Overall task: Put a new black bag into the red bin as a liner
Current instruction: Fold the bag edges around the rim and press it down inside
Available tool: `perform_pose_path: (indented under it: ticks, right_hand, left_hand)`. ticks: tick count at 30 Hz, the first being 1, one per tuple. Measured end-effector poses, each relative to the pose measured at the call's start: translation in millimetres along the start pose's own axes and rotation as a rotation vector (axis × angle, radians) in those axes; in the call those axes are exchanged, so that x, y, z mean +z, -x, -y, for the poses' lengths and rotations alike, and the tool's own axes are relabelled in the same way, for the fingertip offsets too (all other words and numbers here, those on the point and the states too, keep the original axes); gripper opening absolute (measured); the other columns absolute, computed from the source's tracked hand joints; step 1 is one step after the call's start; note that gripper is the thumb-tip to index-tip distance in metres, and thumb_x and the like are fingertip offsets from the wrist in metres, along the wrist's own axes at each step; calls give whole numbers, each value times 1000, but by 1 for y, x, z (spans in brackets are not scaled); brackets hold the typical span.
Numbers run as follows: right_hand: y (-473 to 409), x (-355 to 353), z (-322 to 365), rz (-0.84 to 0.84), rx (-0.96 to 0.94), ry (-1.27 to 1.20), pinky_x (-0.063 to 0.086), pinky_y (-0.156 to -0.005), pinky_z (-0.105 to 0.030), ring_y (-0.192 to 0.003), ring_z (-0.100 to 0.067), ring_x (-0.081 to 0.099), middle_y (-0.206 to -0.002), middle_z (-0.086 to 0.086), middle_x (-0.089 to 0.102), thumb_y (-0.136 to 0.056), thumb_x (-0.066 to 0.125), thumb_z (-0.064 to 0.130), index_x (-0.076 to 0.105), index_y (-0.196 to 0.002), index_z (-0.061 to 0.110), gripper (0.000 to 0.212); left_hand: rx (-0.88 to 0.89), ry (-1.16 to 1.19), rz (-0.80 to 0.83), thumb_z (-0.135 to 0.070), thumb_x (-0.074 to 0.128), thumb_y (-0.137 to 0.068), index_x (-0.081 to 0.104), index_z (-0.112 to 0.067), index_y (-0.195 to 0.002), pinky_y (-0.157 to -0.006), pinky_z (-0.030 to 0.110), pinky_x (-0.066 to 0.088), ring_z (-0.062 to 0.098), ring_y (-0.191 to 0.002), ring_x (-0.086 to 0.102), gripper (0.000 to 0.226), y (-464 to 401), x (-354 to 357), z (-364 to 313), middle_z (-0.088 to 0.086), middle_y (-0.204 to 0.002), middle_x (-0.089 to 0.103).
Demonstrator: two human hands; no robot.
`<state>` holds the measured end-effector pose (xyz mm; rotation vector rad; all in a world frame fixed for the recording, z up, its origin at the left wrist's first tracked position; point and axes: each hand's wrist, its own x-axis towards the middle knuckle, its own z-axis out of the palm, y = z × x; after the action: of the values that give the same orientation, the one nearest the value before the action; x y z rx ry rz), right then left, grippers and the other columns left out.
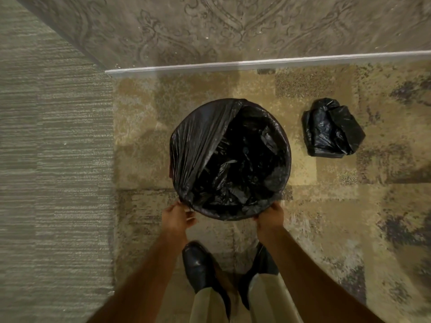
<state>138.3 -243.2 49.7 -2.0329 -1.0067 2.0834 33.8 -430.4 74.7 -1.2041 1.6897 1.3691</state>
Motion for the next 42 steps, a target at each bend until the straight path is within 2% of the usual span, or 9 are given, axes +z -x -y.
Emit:
perform_pose_path:
  ticks: [10,16,20,24,29,32,36,39,42]
  right_hand:
    - [-12,-22,78,-68,-259,63,57,-84,-44,-105,-26,64,-131,-7,59,-102,48,26,52,-136,21,35]
    - [-16,3,69,-47,-406,310,52,-78,-34,-102,-28,62,-98,4,61,-104,41,34,54,-117,18,24]
    - [-23,8,62,-52,-391,352,54,-89,-44,-96,-21,62,-99,7,63,-101,43,43,54,-112,29,21]
    - [-22,7,63,-32,-344,268,53,-76,-31,-96,-12,65,-101,8,66,-97,47,49,58,-101,38,16]
    - [-17,8,70,7,-301,204,53,-73,-24,-95,-8,65,-102,9,68,-102,40,47,64,-98,34,28]
    - [-20,9,75,57,-321,257,54,-75,-27,-97,-10,65,-107,6,68,-102,43,42,62,-112,24,28]
    - [-24,11,78,79,-392,330,53,-69,-23,-100,-13,65,-107,5,66,-101,48,33,57,-120,24,23]
    - [-23,11,83,64,-479,352,53,-83,-26,-109,-6,61,-119,11,62,-101,48,36,49,-138,28,38]
    - [-24,15,89,74,-541,370,52,-93,-32,-117,-11,60,-129,9,60,-101,47,37,46,-143,32,42]
  left_hand:
    - [423,-46,101,-20,64,-96,63,-8,-124,-87,49,60,30,-103,71,30,1,5,-84,12,-119,70]
    - [594,-107,-1,-6,58,-99,67,6,-97,-84,65,55,30,-81,65,15,-2,23,-89,21,-92,69]
    - [582,-119,18,-38,58,-96,70,-23,-82,-76,56,62,29,-80,70,24,-9,18,-93,6,-85,71]
    - [691,-288,16,-30,69,-90,68,-15,-84,-69,52,63,35,-81,72,17,-22,11,-93,9,-87,74]
    - [453,-233,-27,-20,58,-99,67,-14,-78,-53,29,56,19,-66,64,23,-46,12,-90,2,-70,69]
    - [388,-426,-84,-18,55,-100,68,-5,-90,-69,34,52,25,-80,63,21,-61,15,-94,11,-83,69]
    - [358,-205,110,-18,47,-104,59,-16,-86,-55,28,55,28,-88,60,22,-69,16,-120,6,-84,62]
    - [387,-102,303,-44,51,-100,73,-22,-93,-58,29,58,17,-78,72,32,-65,16,-131,1,-90,74]
    - [316,-151,323,-36,58,-100,76,-13,-95,-59,29,57,18,-78,74,29,-69,17,-130,5,-91,78]
